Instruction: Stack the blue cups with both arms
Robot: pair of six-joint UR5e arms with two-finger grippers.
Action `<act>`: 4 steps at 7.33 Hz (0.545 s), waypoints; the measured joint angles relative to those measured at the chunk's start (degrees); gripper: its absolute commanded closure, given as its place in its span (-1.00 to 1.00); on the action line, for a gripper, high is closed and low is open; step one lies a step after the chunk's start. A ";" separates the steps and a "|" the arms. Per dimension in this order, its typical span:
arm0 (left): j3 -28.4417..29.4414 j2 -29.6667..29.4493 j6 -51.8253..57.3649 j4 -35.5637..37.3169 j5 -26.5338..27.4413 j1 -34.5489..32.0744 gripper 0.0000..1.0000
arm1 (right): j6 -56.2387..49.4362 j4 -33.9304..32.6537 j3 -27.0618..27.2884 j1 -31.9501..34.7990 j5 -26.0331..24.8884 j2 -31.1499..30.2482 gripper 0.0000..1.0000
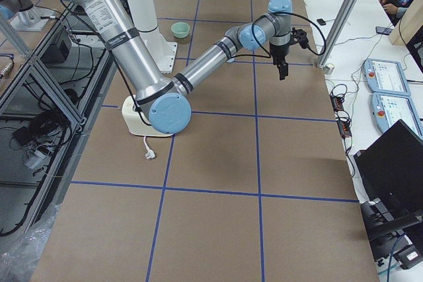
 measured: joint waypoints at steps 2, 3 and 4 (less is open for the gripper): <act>2.80 3.21 13.62 2.23 -0.11 -7.33 -0.96 | -5.37 0.12 -0.14 4.68 2.09 -5.13 -1.00; 4.78 4.86 18.68 2.14 -0.13 -10.61 -0.97 | -9.58 0.09 -0.18 7.37 3.76 -7.98 -1.00; 6.93 6.22 22.52 1.82 -0.14 -13.43 -0.97 | -14.02 0.01 -0.19 10.59 5.63 -10.92 -1.00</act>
